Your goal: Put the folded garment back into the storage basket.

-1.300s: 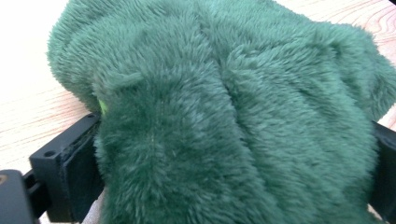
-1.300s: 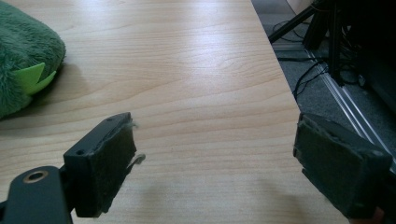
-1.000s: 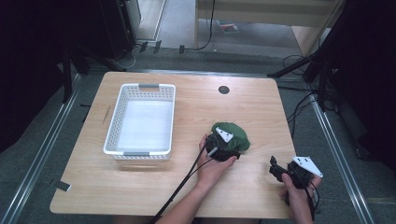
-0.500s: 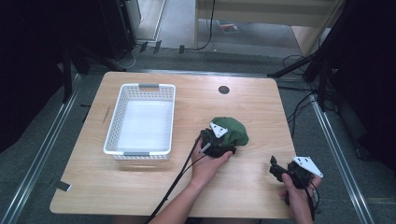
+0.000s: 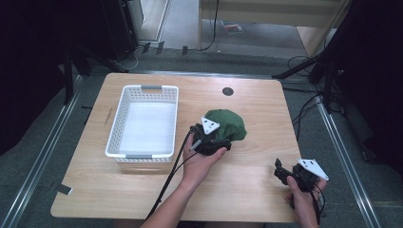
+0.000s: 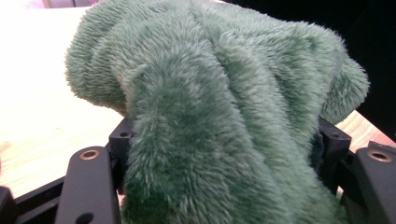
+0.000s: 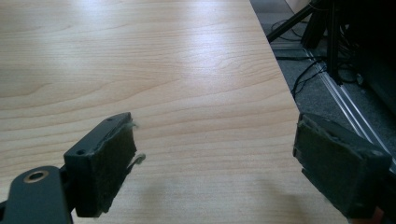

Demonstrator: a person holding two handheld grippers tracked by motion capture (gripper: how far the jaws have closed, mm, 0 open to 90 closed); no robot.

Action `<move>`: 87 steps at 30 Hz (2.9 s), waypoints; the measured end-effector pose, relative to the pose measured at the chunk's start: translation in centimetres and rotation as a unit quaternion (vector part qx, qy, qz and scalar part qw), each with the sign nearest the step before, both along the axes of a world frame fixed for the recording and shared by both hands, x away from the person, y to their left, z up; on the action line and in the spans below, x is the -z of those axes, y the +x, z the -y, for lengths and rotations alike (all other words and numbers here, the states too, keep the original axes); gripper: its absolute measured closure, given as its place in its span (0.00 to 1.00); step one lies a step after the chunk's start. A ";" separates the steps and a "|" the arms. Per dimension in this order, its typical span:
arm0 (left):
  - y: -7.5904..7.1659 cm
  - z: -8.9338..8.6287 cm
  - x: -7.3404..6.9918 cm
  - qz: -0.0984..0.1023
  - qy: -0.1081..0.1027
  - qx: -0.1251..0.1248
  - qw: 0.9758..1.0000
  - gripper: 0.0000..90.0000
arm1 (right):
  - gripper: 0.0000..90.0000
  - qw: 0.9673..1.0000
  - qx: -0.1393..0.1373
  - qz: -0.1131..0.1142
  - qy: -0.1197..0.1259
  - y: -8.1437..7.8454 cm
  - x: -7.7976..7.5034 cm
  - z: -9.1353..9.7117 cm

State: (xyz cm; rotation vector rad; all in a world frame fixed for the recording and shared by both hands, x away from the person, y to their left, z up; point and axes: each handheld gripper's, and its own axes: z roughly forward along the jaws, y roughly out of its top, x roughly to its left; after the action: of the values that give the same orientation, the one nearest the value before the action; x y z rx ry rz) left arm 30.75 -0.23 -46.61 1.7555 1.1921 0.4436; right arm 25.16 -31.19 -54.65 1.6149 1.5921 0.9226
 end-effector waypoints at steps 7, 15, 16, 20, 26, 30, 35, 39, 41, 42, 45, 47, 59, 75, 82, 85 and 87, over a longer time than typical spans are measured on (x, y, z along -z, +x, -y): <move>-0.2 -2.3 -1.7 0.017 -0.008 -0.013 1.000 0.35 | 0.14 1.000 -0.001 -0.001 0.000 0.0 0.0 0.0; -0.3 -4.6 -2.7 0.028 -0.015 -0.025 0.999 0.35 | 0.14 1.000 0.000 -0.002 0.000 0.0 0.0 0.0; -0.2 -5.0 -2.9 0.027 -0.020 -0.029 0.999 0.35 | 0.14 1.000 0.001 -0.002 0.000 0.0 0.0 0.0; -0.2 -6.1 -3.3 0.032 -0.023 -0.038 0.999 0.35 | 0.14 1.000 0.001 -0.002 -0.001 0.0 0.0 0.0; -0.1 -8.0 -3.8 0.036 -0.029 -0.053 0.998 0.35 | 0.14 1.000 0.002 -0.002 0.002 0.0 0.0 0.0; -0.1 -9.3 -4.1 0.040 -0.028 -0.065 0.997 0.35 | 0.14 1.000 0.003 -0.002 -0.002 0.0 0.0 0.0; -0.1 -11.2 -4.1 0.041 -0.033 -0.083 0.995 0.35 | 0.14 1.000 0.003 -0.001 -0.004 0.0 0.0 -0.1; 0.1 -12.7 -3.9 0.039 -0.034 -0.099 0.994 0.35 | 0.14 1.000 0.005 -0.002 -0.001 0.0 0.0 -0.1; 0.2 -13.4 -3.7 0.040 -0.034 -0.107 0.993 0.35 | 0.14 1.000 0.005 -0.002 -0.002 0.0 0.0 -0.1; 0.2 -13.8 -3.7 0.040 -0.033 -0.110 0.993 0.35 | 0.14 1.000 0.005 -0.002 -0.002 0.0 0.0 -0.1; 0.3 -14.9 -3.5 0.040 -0.037 -0.122 0.991 0.35 | 0.14 1.000 0.004 -0.001 -0.004 0.0 0.0 -0.1; 0.4 -15.6 -3.3 0.039 -0.039 -0.130 0.990 0.35 | 0.14 1.000 0.005 -0.001 -0.003 0.0 0.0 -0.1; 1.5 -19.8 -1.7 0.024 -0.023 -0.174 0.984 0.35 | 0.14 1.000 0.005 -0.001 -0.005 0.0 0.0 -0.1; 5.3 -20.6 1.1 -0.030 -0.011 -0.189 0.981 0.35 | 0.14 1.000 0.005 0.000 -0.004 0.0 0.0 -0.1; 6.7 -20.2 2.1 -0.090 0.024 -0.174 0.980 0.32 | 0.15 1.000 0.005 -0.001 -0.003 0.0 0.0 0.0; 7.2 -19.8 2.4 -0.120 0.048 -0.164 0.978 0.29 | 0.15 1.000 0.007 -0.001 -0.001 0.0 0.0 0.0; 7.4 -19.7 2.5 -0.133 0.050 -0.164 0.976 0.25 | 0.15 1.000 0.007 -0.001 -0.001 0.0 0.0 0.0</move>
State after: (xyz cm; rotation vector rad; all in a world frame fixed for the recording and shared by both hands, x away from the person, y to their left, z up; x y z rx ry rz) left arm 38.10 19.48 -49.11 1.7443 1.6899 0.4785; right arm 25.17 -31.17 -54.65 1.6235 1.5820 0.9113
